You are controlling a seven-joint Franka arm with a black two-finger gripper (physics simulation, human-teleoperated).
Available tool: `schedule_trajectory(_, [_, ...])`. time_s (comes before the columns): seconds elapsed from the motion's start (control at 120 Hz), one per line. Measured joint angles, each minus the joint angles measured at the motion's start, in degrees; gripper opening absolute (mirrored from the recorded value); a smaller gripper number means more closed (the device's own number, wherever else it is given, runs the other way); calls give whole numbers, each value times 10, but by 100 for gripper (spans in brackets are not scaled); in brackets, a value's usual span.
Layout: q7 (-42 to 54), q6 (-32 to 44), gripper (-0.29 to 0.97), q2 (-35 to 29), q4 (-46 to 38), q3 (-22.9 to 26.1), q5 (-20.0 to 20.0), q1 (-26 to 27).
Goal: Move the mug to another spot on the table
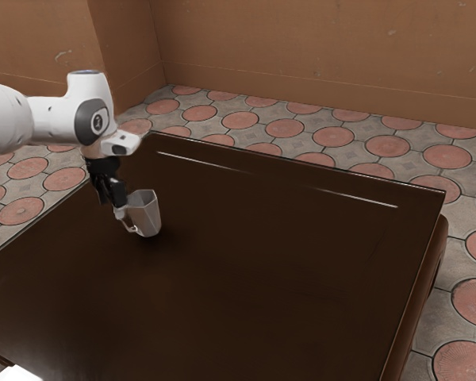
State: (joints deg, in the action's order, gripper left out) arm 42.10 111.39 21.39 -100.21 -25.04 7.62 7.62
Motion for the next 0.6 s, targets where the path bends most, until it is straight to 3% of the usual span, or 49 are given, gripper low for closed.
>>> schedule_trajectory(0.333, [315,56,68,20,-5,-8,88,-26])
schedule_trajectory(0.6, [493,91,68,40,3,-28,144,-38])
